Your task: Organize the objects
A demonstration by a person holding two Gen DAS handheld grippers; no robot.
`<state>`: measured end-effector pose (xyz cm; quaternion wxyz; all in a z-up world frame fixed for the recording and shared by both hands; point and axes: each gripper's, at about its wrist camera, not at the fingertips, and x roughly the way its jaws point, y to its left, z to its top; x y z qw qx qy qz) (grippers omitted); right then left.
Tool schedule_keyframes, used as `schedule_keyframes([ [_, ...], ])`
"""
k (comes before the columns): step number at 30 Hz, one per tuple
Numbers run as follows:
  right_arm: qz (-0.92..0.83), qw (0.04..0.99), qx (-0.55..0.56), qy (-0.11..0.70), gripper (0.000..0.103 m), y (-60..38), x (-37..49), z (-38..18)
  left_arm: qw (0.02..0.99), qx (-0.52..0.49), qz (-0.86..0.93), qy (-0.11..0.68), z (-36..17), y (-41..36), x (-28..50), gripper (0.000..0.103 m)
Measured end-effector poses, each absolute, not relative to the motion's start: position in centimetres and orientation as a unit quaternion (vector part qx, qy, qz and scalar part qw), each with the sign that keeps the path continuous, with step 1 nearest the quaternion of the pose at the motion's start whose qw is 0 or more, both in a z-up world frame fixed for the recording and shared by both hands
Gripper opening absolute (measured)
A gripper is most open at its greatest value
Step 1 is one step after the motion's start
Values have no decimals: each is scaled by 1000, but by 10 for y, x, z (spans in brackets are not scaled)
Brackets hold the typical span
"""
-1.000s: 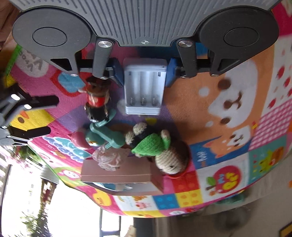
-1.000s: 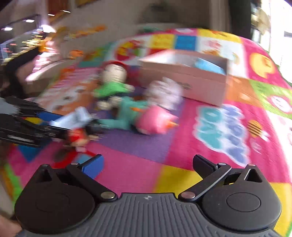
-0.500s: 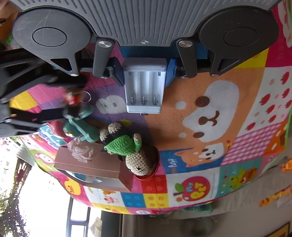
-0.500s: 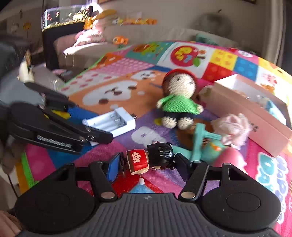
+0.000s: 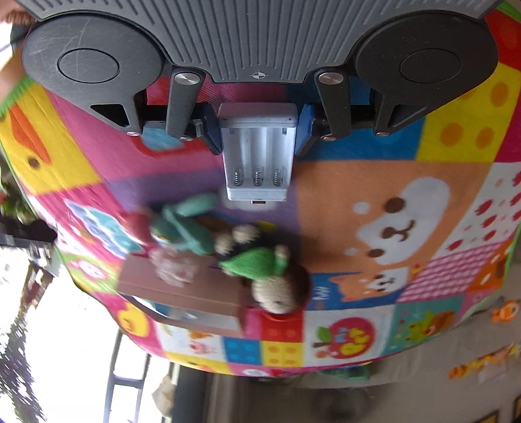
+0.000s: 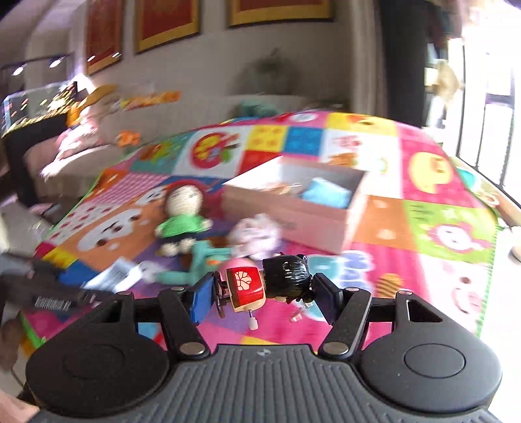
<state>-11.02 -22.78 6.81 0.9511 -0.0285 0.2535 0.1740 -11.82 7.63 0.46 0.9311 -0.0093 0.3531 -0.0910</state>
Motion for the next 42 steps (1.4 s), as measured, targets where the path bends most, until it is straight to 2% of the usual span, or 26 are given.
schedule_keyframes([
  [3, 157, 957, 4, 245, 64, -249, -110, 71, 930, -32, -110, 349, 16, 74, -120, 52],
  [7, 153, 960, 26, 233, 64, -262, -111, 71, 943, -42, -117, 308, 59, 70, -96, 52],
  [11, 162, 960, 39, 227, 64, -269, -109, 69, 957, -31, -140, 252, 110, 43, -41, 52],
  [15, 159, 957, 55, 236, 64, -272, -96, 62, 962, -56, -166, 208, 130, 4, 32, 52],
  [18, 148, 956, 58, 247, 64, -275, -88, 59, 951, -98, -174, 235, 120, -9, 77, 53],
  [21, 139, 959, 47, 242, 64, -282, -86, 64, 949, -120, -163, 240, 104, -2, 81, 51],
  [29, 144, 958, 67, 237, 64, -284, -24, 112, 938, -127, -170, 275, 58, 49, 20, 51],
  [35, 133, 959, 103, 230, 64, -257, 75, 173, 934, -128, -176, 284, 42, 70, -11, 51],
  [36, 125, 957, 111, 235, 67, -251, 98, 179, 933, -134, -173, 285, 41, 73, -9, 51],
  [37, 116, 956, 115, 245, 77, -245, 119, 183, 933, -139, -167, 286, 40, 76, -11, 51],
  [38, 103, 955, 119, 252, 80, -240, 136, 184, 935, -142, -160, 284, 40, 81, -12, 51],
  [42, 86, 952, 115, 270, 82, -231, 151, 165, 944, -141, -124, 272, 35, 107, -28, 51],
])
